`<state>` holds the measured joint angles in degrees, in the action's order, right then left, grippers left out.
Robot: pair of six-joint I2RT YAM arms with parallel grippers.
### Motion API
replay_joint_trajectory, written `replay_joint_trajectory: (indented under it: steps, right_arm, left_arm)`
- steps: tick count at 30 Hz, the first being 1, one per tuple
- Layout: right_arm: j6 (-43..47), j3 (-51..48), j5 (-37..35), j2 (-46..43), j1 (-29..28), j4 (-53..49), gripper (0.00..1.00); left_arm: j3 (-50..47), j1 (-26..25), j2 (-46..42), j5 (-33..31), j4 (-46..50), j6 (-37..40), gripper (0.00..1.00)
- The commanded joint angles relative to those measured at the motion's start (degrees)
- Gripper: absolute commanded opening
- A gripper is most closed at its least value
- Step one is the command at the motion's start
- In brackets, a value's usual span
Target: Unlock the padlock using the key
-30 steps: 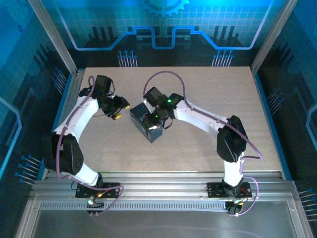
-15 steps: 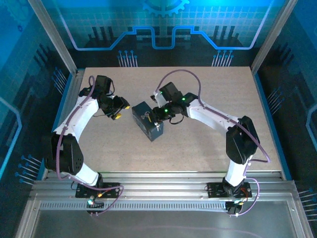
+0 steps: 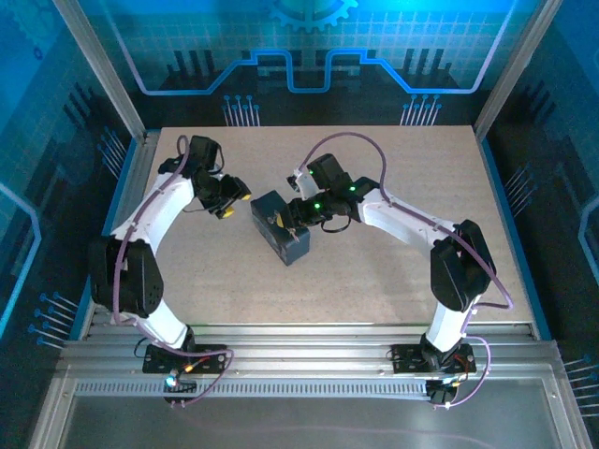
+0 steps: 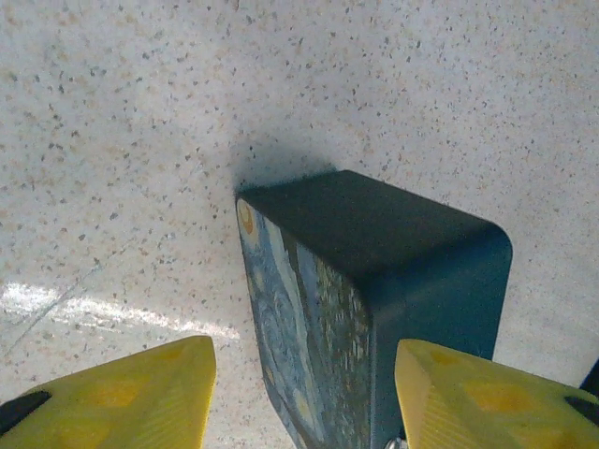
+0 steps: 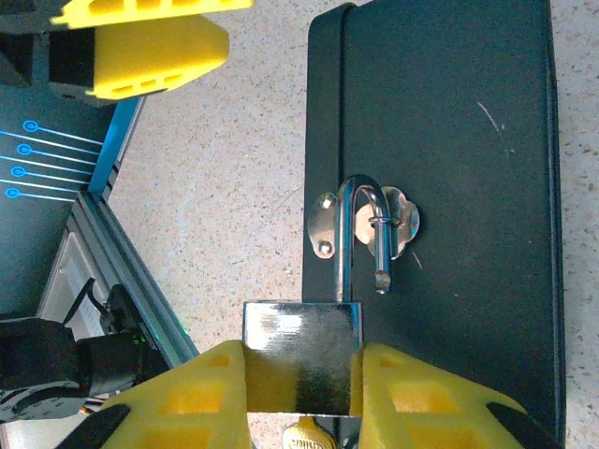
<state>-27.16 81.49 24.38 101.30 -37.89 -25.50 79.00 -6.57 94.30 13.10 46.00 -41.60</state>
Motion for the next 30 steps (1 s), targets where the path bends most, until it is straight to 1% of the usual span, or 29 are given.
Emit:
replay_joint_trajectory:
  steps: [1, 4, 7, 12, 17, 20, 24, 28, 30]
  right_arm:
    - [3.0, 3.4, 0.1, 0.8, 0.5, 0.4, 0.24]
    - [4.1, 3.7, 0.3, 1.7, 0.7, 1.0, 0.24]
    - [5.0, 4.0, 0.4, 2.4, 1.0, 1.7, 0.24]
    - [6.6, 4.2, 0.7, 4.0, 1.9, 3.2, 0.25]
    - [8.6, 3.1, 2.4, 5.4, 2.0, 7.5, 0.26]
    - [7.7, 2.8, 3.4, 6.3, 2.4, 10.2, 0.25]
    - [3.4, 1.8, 6.4, 5.3, 3.8, 14.2, 0.25]
    - [2.1, 1.0, 6.3, 1.7, 5.5, 14.1, 0.25]
    - [2.3, 0.5, 5.5, -0.3, 6.7, 12.4, 0.25]
  left_arm:
    - [4.1, -1.2, 2.7, -3.1, -0.9, 2.5, 0.53]
    - [5.8, -1.7, 4.9, -5.4, -0.8, 3.4, 0.53]
    - [6.4, -1.9, 6.4, -6.3, -2.0, 4.6, 0.53]
    - [7.7, -2.9, 9.6, -4.1, -3.3, 6.5, 0.5]
    - [7.6, -3.2, 11.8, -1.9, -3.6, 6.8, 0.47]
    - [7.3, -3.2, 11.4, -2.4, -3.5, 7.0, 0.47]
    - [7.4, -2.2, 9.8, -3.0, -2.8, 6.5, 0.5]
    - [7.8, -1.0, 7.7, -3.0, -2.6, 6.5, 0.51]
    - [8.2, -0.5, 6.8, -3.4, -2.2, 6.6, 0.52]
